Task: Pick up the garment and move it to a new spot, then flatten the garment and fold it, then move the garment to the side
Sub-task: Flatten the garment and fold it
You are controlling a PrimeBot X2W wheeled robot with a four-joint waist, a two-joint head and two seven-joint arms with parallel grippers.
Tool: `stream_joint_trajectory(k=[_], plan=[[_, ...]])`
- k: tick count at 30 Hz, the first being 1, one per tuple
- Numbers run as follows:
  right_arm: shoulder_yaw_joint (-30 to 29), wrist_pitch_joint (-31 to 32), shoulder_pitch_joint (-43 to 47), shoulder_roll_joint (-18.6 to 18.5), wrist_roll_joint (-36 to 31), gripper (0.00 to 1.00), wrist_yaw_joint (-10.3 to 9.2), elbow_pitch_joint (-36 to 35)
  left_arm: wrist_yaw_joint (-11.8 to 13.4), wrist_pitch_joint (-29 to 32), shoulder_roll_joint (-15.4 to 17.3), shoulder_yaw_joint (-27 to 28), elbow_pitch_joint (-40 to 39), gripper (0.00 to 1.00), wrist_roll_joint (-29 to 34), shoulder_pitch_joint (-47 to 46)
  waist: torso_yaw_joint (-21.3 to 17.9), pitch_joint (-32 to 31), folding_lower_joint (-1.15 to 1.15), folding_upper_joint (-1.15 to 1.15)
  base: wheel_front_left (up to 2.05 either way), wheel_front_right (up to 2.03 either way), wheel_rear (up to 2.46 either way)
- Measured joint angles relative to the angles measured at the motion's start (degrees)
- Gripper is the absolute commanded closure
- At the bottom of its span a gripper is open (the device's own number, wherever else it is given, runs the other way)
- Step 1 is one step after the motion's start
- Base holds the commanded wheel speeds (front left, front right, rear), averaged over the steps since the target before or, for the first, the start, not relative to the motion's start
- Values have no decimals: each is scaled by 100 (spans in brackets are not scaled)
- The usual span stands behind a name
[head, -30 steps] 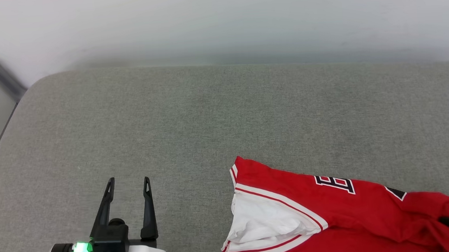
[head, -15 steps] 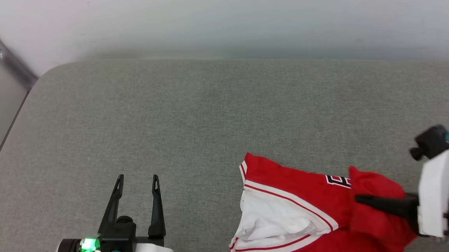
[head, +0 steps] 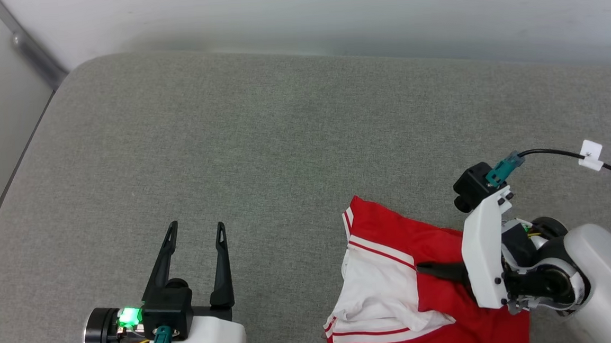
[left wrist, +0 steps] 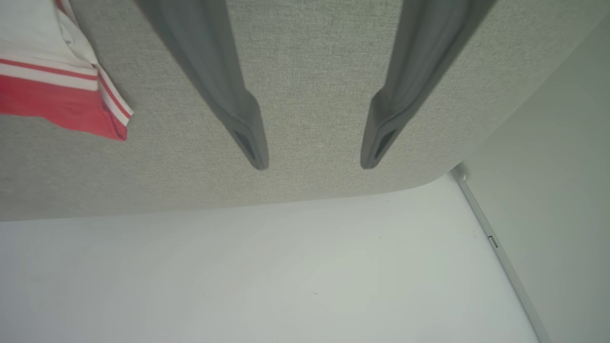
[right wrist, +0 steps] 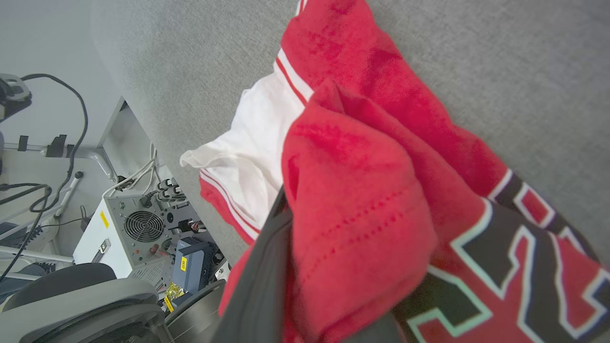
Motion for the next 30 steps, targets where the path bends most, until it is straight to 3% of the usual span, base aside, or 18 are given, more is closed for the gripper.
stream_joint_trajectory(k=[8, 10, 11, 16, 22, 26, 30], plan=[[604, -669, -196, 172, -203, 100, 0, 790, -7, 0, -69, -1, 20, 0, 2, -49, 68, 106, 0, 0, 0, 0, 0], [695, -837, -211, 180, -174, 51, -1, 859, -7, 0, -76, 16, 37, 0, 2, -48, 49, 80, 0, 0, 0, 0, 0], [751, -943, -230, 163, -175, 0, 0, 850, -7, 0, -78, 23, 49, 0, 2, -46, 38, 54, 0, 0, 0, 0, 0], [828, -1720, -270, -156, -147, 0, 0, 439, -8, 0, -81, 64, 71, 0, 10, 44, -30, -144, 0, 0, 0, 0, 0], [247, -3118, -96, -571, -528, 0, 0, -42, 0, 0, -54, 157, 12, 0, 42, 243, -215, -395, 0, 0, 0, 0, 0], [-604, -4284, 101, -510, -1235, 0, 0, -31, -4, 0, -15, 193, -20, 0, 43, 322, -386, -508, 0, 0, 0, 0, 0], [-1390, -5118, 438, -154, -2018, 0, 0, -33, -8, 0, 2, 223, -53, 0, 42, 369, -541, -612, 0, 0, 0, 0, 0]])
